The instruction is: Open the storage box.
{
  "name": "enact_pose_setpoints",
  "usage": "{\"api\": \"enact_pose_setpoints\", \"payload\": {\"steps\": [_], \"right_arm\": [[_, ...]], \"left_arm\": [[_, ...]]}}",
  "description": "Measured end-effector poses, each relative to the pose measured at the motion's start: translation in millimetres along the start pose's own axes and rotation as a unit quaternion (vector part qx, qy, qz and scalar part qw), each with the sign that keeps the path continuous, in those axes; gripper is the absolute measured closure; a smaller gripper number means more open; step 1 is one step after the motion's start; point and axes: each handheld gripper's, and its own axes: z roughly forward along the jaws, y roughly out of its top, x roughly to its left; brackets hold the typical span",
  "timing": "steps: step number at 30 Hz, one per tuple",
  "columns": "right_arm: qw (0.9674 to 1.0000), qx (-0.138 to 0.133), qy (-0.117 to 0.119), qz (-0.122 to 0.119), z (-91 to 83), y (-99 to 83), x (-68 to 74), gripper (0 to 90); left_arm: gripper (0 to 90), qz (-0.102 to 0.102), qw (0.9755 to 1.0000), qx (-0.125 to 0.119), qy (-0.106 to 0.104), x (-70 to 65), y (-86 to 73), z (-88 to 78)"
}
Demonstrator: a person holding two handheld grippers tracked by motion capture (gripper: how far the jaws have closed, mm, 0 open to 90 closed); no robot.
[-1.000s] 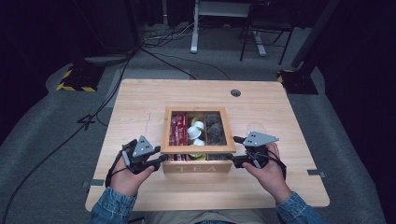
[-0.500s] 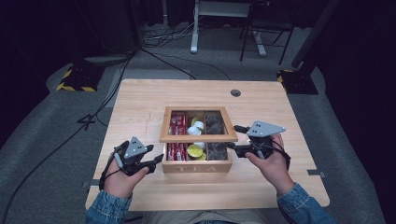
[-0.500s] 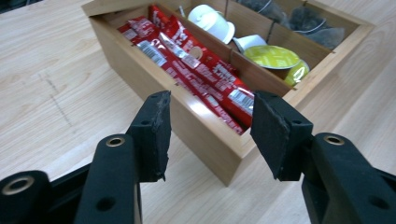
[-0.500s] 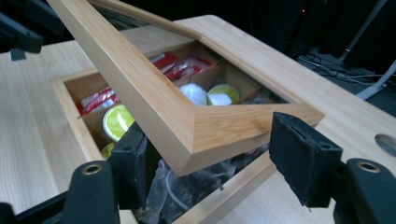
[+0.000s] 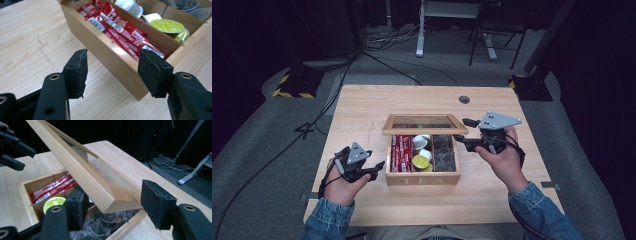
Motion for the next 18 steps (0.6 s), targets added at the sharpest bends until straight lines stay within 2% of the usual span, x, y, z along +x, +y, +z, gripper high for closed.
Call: {"api": "enact_pose_setpoints", "payload": {"steps": [4, 18], "right_arm": [[1.0, -0.004, -0.002, -0.004, 2.5, 8.6, -3.7, 42.2], [0.9997, -0.018, -0.017, -0.006, 11.6, 38.6, -23.2, 47.3]], "left_arm": [[40.7, -0.006, 1.0, 0.004, 0.0, 6.4, -0.5, 0.4], [39.6, -0.016, 0.9998, 0.008, -0.001, 10.9, -2.7, 3.3]]}}
